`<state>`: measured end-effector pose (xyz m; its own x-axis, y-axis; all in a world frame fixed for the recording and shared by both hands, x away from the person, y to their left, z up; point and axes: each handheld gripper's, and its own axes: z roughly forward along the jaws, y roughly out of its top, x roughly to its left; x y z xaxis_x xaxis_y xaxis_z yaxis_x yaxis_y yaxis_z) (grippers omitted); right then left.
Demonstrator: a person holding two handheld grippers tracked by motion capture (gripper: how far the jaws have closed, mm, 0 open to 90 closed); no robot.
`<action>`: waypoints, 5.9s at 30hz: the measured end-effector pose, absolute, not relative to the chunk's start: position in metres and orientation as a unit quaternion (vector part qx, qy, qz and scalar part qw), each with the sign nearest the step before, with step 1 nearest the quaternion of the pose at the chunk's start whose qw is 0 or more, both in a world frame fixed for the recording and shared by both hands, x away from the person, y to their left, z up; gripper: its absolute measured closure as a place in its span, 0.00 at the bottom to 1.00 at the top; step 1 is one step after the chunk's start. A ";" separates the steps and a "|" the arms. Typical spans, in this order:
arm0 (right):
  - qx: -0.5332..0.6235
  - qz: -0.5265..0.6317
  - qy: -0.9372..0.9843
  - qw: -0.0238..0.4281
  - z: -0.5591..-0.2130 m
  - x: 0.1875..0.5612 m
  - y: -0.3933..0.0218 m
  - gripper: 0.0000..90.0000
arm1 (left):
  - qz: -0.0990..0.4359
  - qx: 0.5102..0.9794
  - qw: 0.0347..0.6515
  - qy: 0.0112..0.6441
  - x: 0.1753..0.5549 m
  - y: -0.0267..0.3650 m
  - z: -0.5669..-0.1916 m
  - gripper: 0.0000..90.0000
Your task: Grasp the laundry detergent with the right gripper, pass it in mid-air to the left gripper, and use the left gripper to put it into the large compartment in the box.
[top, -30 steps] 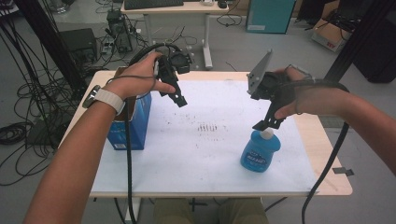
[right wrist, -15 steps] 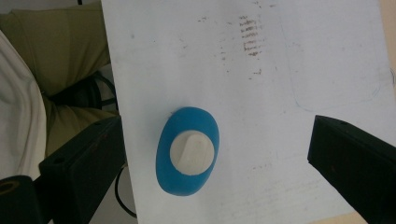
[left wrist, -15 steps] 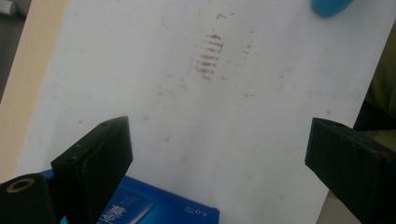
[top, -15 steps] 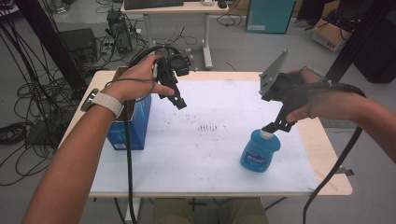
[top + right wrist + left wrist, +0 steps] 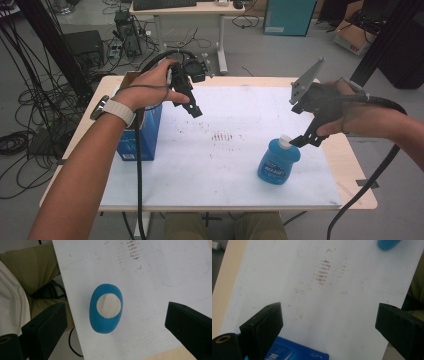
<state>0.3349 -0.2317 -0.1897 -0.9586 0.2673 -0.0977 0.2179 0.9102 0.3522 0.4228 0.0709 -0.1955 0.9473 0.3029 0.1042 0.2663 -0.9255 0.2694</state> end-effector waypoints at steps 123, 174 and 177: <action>0.223 0.333 0.913 0.074 -0.312 0.304 -0.304 0.08 | 0.063 0.978 0.126 0.154 0.428 0.068 -0.208 0.10; 0.224 0.338 0.911 0.074 -0.314 0.305 -0.305 0.07 | 0.065 0.977 0.125 0.157 0.430 0.070 -0.210 0.10; 0.226 0.338 0.911 0.075 -0.314 0.305 -0.305 0.07 | 0.062 0.978 0.124 0.158 0.430 0.070 -0.210 0.10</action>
